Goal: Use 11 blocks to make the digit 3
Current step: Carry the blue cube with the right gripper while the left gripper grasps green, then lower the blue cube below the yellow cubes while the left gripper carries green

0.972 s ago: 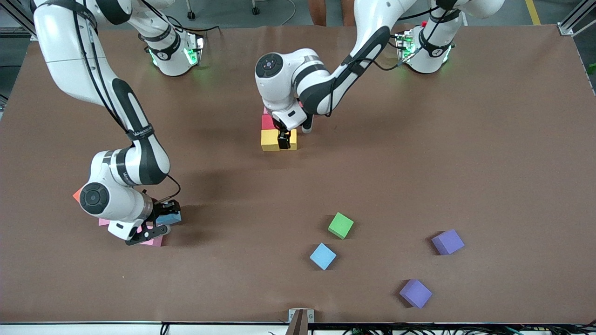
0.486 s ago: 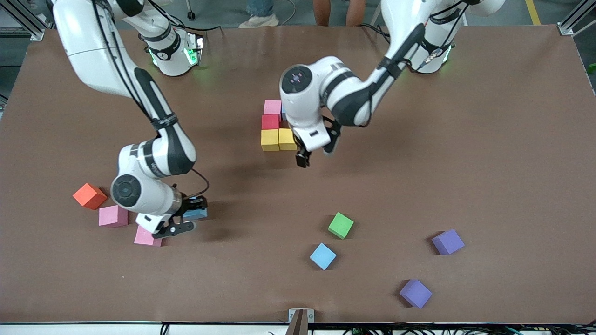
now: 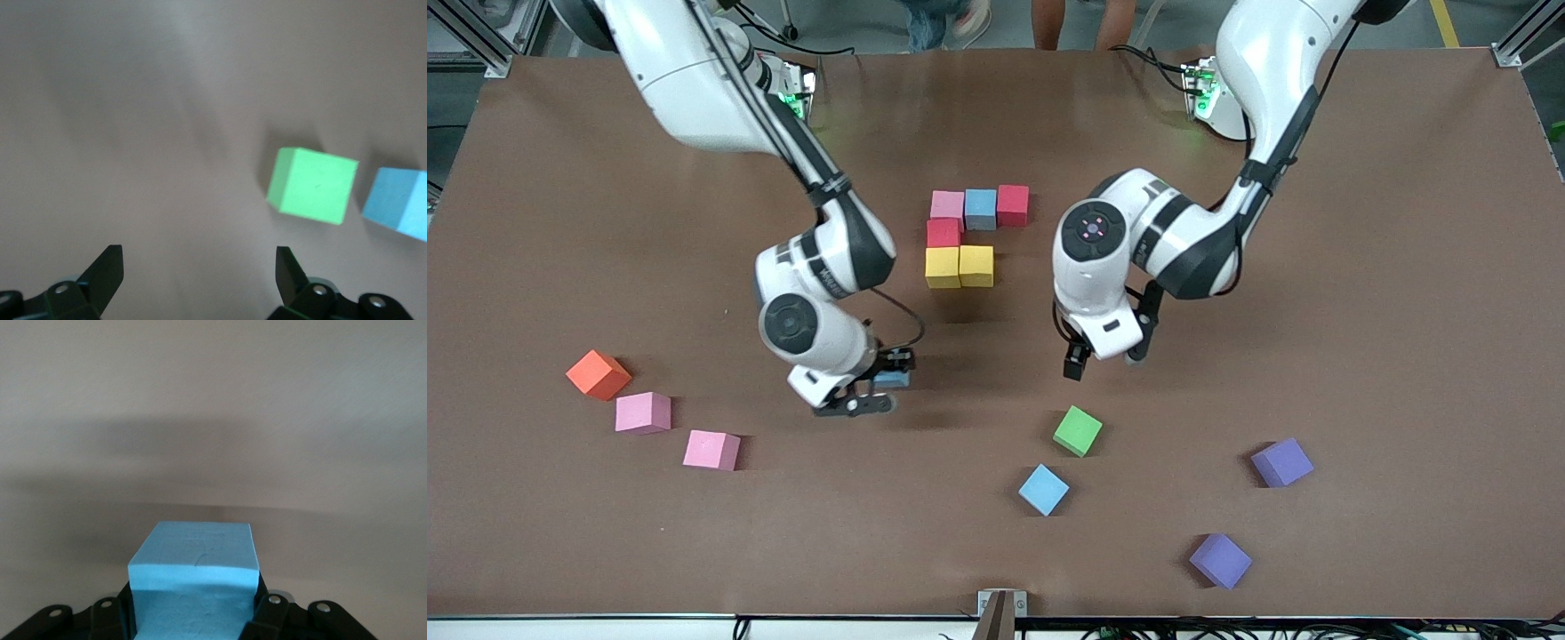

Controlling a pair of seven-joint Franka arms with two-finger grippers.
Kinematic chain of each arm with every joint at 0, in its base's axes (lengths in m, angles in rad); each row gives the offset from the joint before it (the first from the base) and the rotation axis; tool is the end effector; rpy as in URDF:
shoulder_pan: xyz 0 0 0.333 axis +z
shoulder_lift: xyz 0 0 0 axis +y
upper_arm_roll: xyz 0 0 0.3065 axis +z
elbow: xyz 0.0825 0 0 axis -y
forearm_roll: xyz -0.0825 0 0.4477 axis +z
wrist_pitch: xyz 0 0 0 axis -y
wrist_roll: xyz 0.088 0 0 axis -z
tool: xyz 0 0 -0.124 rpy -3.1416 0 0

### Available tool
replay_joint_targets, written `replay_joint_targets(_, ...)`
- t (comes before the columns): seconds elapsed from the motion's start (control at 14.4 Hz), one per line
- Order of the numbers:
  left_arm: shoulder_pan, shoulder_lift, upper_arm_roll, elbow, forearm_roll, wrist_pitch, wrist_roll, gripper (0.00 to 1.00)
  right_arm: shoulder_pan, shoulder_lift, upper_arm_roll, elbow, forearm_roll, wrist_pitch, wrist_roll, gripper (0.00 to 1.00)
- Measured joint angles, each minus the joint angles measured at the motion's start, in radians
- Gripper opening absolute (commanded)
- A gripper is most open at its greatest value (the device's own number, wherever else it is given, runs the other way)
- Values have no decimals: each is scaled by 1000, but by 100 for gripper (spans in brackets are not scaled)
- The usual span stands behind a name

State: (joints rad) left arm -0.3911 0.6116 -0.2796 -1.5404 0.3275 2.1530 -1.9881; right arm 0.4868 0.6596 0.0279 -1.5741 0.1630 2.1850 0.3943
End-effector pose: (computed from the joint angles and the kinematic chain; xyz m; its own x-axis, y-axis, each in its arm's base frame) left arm 0.6158 -0.4357 0.2504 0.3657 0.9254 0.0992 0.9253 -0.3730 0.0690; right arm 0.6401 0.3694 0.1869 0.9939 0.0236 -0.1074 0.0114 -0.9936 -0.1121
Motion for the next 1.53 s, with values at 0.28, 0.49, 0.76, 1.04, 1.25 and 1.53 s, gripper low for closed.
replay_joint_targets(0.28, 40, 86, 1, 13, 83, 164, 71, 100, 68, 0, -1, -26, 17, 14, 96, 39)
replay_joint_targets(0.49, 42, 142, 20, 39, 84, 259, 151, 100, 91, -10, -1, -118, 36, 109, 98, 39)
replay_joint_targets(0.76, 40, 216, 43, 106, 84, 304, 203, 100, 133, -49, 0, -205, 39, 133, 104, 39)
replay_joint_targets(1.04, 39, 284, 47, 191, 85, 305, 208, 100, 159, -77, 0, -241, 39, 133, 104, 39)
replay_joint_targets(1.25, 34, 324, 47, 238, 85, 305, 219, 100, 172, -80, 0, -250, 39, 133, 104, 39)
replay_joint_targets(1.53, 22, 348, 47, 257, 85, 289, 259, 100, 172, -80, -3, -255, 39, 133, 104, 39)
